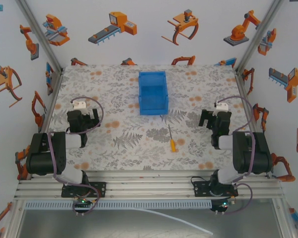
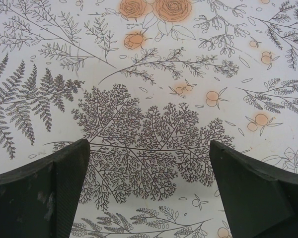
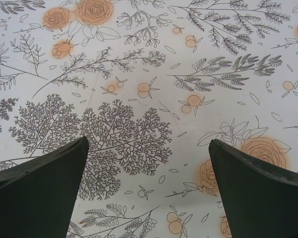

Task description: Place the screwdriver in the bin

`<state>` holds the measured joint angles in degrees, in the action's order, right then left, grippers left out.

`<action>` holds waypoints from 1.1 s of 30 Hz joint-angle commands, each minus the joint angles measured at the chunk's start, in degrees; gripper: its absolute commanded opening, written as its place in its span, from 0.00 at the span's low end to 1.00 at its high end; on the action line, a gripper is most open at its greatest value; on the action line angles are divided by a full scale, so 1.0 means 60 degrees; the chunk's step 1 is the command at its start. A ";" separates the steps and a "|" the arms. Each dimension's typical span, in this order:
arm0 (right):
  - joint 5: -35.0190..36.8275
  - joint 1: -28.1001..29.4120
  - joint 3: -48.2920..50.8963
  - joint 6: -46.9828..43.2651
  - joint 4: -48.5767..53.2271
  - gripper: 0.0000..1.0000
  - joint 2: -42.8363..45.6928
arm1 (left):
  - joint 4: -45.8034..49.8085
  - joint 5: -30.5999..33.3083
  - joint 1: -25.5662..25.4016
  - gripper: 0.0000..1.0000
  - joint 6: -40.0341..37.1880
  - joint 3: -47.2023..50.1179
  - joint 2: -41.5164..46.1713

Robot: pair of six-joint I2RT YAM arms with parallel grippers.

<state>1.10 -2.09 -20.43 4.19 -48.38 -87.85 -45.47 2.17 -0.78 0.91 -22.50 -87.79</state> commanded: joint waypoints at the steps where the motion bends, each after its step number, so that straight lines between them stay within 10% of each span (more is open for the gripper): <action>1: 0.0182 0.0055 -0.0258 -0.0142 -0.0374 0.99 -0.0110 | -0.0254 0.0075 -0.0061 0.97 0.0163 -0.0205 -0.0083; 11: 0.0622 0.0061 -0.0243 0.0026 -0.0374 0.99 -0.0108 | -0.0282 -0.0014 -0.0061 0.97 0.0158 -0.0215 -0.0012; 20: 0.1165 0.0004 -0.0294 0.0362 -0.0163 0.99 0.0094 | 0.6703 -0.0753 -0.0072 0.97 0.0196 -0.3265 0.2137; 27: 0.2033 0.0015 -0.1364 0.0860 0.3668 0.99 0.2723 | 1.1575 -0.0172 -0.0339 0.97 -0.0400 -0.5479 0.3289; 33: 0.0782 0.0038 -0.5411 0.5830 1.0934 0.99 0.3582 | 1.5113 -0.1363 -0.0452 0.97 -0.1431 -0.6954 0.3715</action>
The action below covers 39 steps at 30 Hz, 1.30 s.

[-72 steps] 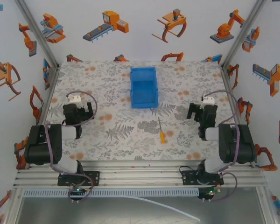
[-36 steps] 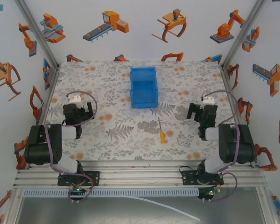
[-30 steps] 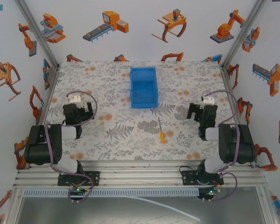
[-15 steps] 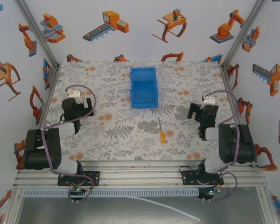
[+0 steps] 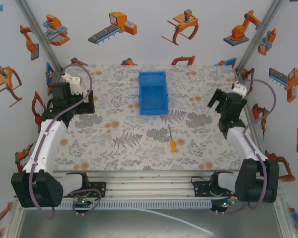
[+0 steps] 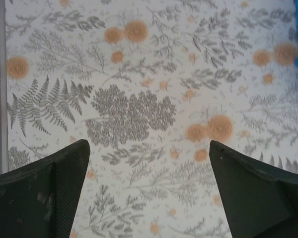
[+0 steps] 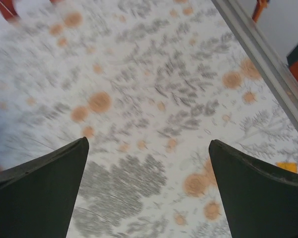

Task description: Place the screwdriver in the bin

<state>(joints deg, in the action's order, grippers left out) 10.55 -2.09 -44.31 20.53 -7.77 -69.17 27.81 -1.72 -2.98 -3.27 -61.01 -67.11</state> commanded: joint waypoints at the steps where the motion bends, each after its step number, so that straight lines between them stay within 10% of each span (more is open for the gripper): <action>1: -0.1438 0.0015 -0.1727 0.3416 0.4641 0.99 0.0612 | 0.3333 -0.0863 -0.0085 0.97 -0.0796 -0.0719 0.0314; 6: -0.4157 0.0218 -0.1386 0.3246 0.4464 0.99 0.1052 | 0.4854 -0.1059 -0.0158 0.97 -0.0958 -0.1227 0.0522; 13: -0.0734 0.4159 -0.2081 0.2228 0.8281 0.88 0.0366 | 0.5388 -0.0812 -0.0249 0.97 -0.0851 -0.1111 0.0840; 18: -0.0632 0.5887 -0.1118 0.2816 0.7905 0.68 0.0320 | 0.5461 -0.0970 -0.0253 0.97 -0.0818 -0.0761 0.1077; 39: -0.0522 0.7213 -0.0910 0.3211 0.6211 0.52 -0.2343 | 0.4989 -0.0989 -0.0159 0.97 -0.0544 -0.0022 0.1283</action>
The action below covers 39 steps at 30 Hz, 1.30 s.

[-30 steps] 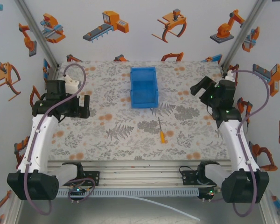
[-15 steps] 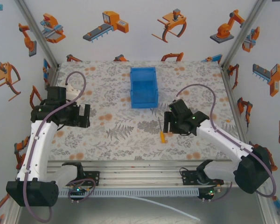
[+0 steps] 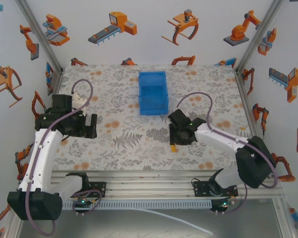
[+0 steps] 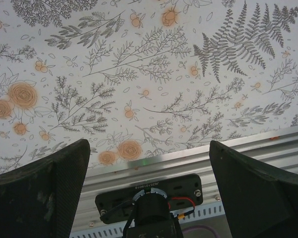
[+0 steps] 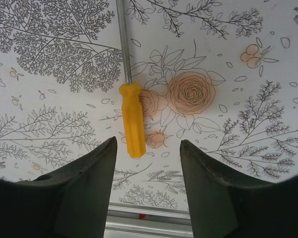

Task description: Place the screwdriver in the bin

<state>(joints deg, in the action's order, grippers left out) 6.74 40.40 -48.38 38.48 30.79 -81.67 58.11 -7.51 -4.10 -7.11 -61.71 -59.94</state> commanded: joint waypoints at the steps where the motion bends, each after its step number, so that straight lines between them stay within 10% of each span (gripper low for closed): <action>1: 0.0131 0.0187 -0.0280 0.0237 -0.0236 0.52 -0.0388 | -0.0066 -0.0023 0.0026 0.97 0.0102 0.0091 0.0101; 39: 0.0952 0.0678 0.0051 0.0647 -0.0517 0.30 -0.1553 | -0.0110 -0.0008 0.0214 0.97 0.0174 0.0116 0.0033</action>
<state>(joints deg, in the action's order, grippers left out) 10.20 44.05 -48.97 41.63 26.65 -89.95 57.45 -7.31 -3.27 -6.87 -61.25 -59.94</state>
